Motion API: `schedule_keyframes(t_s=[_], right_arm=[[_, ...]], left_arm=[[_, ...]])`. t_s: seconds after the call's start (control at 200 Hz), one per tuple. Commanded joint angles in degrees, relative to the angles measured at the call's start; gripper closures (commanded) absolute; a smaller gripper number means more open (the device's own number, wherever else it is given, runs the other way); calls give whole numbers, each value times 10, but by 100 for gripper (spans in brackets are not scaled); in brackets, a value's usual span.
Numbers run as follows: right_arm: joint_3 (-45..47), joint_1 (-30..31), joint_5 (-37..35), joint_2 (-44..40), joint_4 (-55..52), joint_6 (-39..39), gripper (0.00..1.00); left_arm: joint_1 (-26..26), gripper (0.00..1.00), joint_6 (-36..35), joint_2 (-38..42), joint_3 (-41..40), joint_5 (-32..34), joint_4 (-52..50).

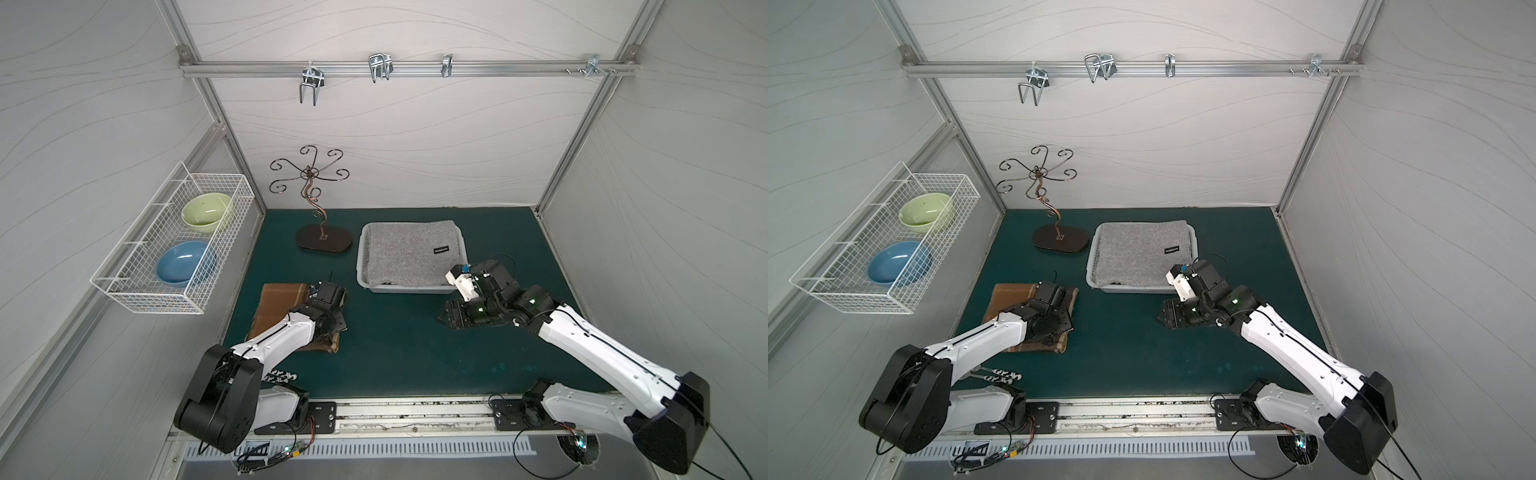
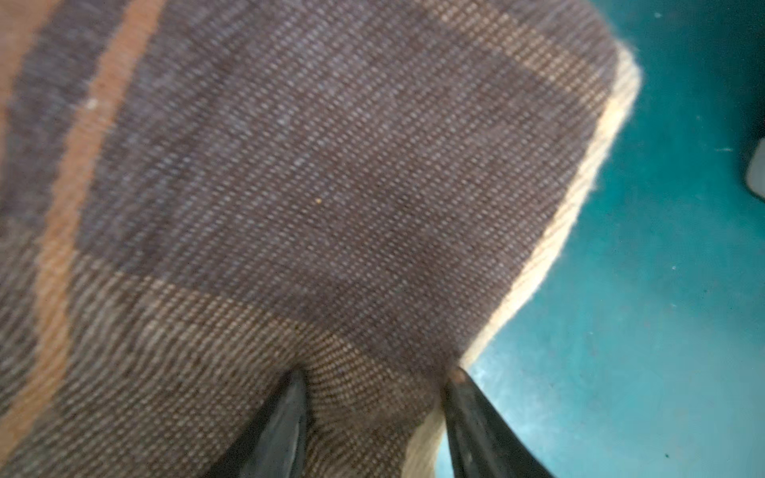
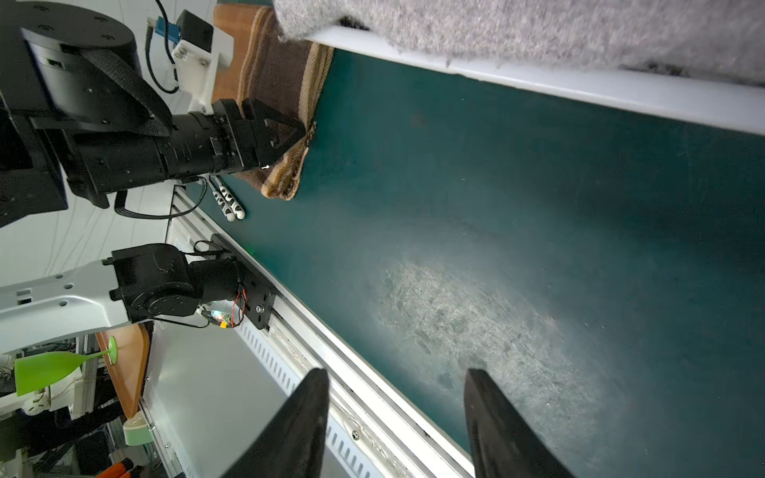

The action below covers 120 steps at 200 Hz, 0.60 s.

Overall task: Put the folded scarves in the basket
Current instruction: Move the scarf to the center of the board.

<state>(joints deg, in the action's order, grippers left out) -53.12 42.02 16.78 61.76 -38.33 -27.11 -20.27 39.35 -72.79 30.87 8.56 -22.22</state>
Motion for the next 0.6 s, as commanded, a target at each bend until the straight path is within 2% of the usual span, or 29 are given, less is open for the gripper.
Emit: schedule_keyframes(t_s=[0.0, 0.16, 0.325, 0.495, 0.595], right_arm=[[31, 4, -10, -21, 26, -16, 44], [101, 4, 9, -28, 81, -44, 44], [147, 4, 6, -34, 110, -59, 44], [175, 4, 2, -26, 140, -73, 43], [195, 4, 8, -15, 176, -88, 38]], left_arm=[[-38, 46, 31, -5, -36, -61, 42], [-152, 46, 79, -18, -20, -39, 53], [-222, 46, 104, -59, 3, -34, 75], [-329, 46, 164, -83, 3, -17, 131], [-382, 46, 179, -119, 34, -22, 158]])
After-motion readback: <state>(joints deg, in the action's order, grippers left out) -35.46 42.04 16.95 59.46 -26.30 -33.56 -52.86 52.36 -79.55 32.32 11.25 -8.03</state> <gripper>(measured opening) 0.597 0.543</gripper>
